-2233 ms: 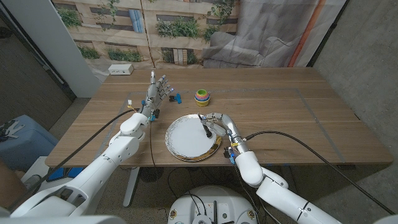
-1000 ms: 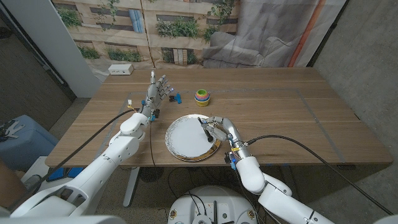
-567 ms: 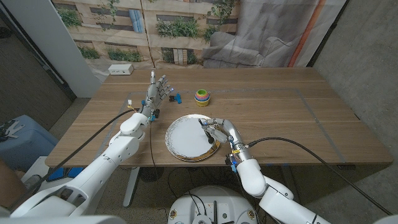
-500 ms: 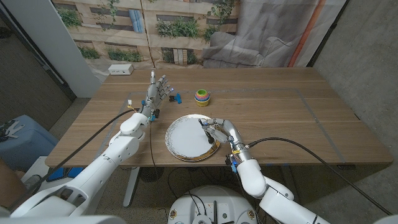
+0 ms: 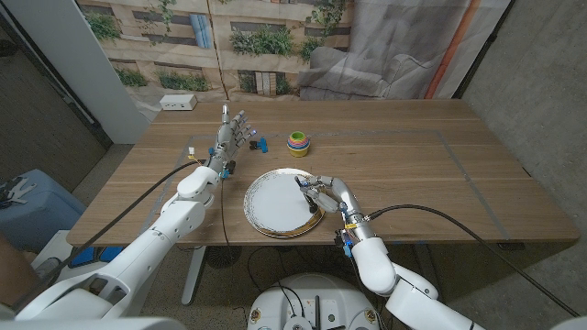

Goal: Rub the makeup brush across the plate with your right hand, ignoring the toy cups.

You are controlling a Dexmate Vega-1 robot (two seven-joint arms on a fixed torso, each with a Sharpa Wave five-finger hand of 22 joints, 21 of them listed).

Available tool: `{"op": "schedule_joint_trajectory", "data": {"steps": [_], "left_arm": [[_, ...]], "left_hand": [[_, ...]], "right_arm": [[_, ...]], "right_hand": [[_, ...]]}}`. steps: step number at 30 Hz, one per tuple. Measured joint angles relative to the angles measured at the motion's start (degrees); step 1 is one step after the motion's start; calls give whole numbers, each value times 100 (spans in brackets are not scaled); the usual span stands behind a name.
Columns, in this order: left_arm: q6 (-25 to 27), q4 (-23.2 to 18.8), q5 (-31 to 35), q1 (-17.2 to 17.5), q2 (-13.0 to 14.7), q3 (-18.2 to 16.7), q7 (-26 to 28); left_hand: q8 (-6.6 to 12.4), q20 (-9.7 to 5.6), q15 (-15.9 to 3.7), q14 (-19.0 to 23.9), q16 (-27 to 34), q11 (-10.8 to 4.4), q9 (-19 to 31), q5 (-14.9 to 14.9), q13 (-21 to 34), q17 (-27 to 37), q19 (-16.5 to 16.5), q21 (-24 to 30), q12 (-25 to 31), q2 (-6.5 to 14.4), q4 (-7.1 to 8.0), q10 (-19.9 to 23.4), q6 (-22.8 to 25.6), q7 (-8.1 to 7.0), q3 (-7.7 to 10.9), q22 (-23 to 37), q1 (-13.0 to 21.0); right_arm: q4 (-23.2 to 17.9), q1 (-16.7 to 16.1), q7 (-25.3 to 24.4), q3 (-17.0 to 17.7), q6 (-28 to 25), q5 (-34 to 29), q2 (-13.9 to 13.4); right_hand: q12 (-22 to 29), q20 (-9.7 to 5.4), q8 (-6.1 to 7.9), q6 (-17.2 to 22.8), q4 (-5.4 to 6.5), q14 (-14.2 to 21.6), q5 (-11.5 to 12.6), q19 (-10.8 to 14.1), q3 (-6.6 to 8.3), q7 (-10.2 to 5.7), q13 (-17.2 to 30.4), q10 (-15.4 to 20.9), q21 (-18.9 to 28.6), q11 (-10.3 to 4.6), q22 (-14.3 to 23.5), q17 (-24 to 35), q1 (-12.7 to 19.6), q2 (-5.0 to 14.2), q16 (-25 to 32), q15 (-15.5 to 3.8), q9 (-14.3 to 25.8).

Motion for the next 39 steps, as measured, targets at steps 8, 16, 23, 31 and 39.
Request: {"op": "schedule_joint_trajectory", "data": {"steps": [8, 16, 23, 31, 39], "left_arm": [[0, 0, -1, 0, 0, 0, -2], [1, 0, -1, 0, 0, 0, -2], [2, 0, -1, -1, 1, 0, -2], [2, -1, -2, 0, 1, -1, -2], [2, -3, -2, 0, 2, -1, -2]], "left_hand": [[0, 0, 0, 0, 0, 0, 0, 0, 0, 0, 0, 0, 0, 0, 0, 0, 0, 0, 0, 0, 0], [0, 0, 0, 0, 0, 0, 0, 0, 0, 0, 0, 0, 0, 0, 0, 0, 0, 0, 0, 0, 0], [0, 0, 0, 0, 0, 0, 0, 0, 0, 0, 0, 0, 0, 0, 0, 0, 0, 0, 0, 0, 0], [0, 0, 0, 0, 0, 0, 0, 0, 0, 0, 0, 0, 0, 0, 0, 0, 0, 0, 0, 0, 0], [0, 0, 0, 0, 0, 0, 0, 0, 0, 0, 0, 0, 0, 0, 0, 0, 0, 0, 0, 0, 0]], "right_arm": [[19, 16, 25, 4, -2, 31, -4], [152, 80, 62, -14, 74, 76, 22], [197, 110, 83, -24, 149, 89, 33], [361, 234, 98, -54, 242, 94, 96], [478, 335, 110, -91, 333, 95, 165]], "right_hand": [[0, 0, 20, 0, -7, 0, -2, 0, -7, 0, 0, 0, 0, 0, 0, 1, 6, 6, 0, 0, 0], [0, 0, 20, -1, -8, 0, -5, 0, -8, -1, 0, 0, 0, 0, 0, 1, 6, 6, 0, 0, 1], [0, 0, 18, -1, -8, 0, -5, 0, -8, -1, 0, 0, 0, 0, 0, 1, 5, 5, 0, 0, 1], [0, 0, 13, -1, -8, 0, -6, 0, -8, -1, 0, 0, 0, 0, 0, 1, 5, 5, 0, 0, 2], [0, 0, 6, -2, -15, 0, -21, 0, -15, -2, -1, 0, 0, 0, 0, 2, 5, 4, 0, 0, 8]]}}
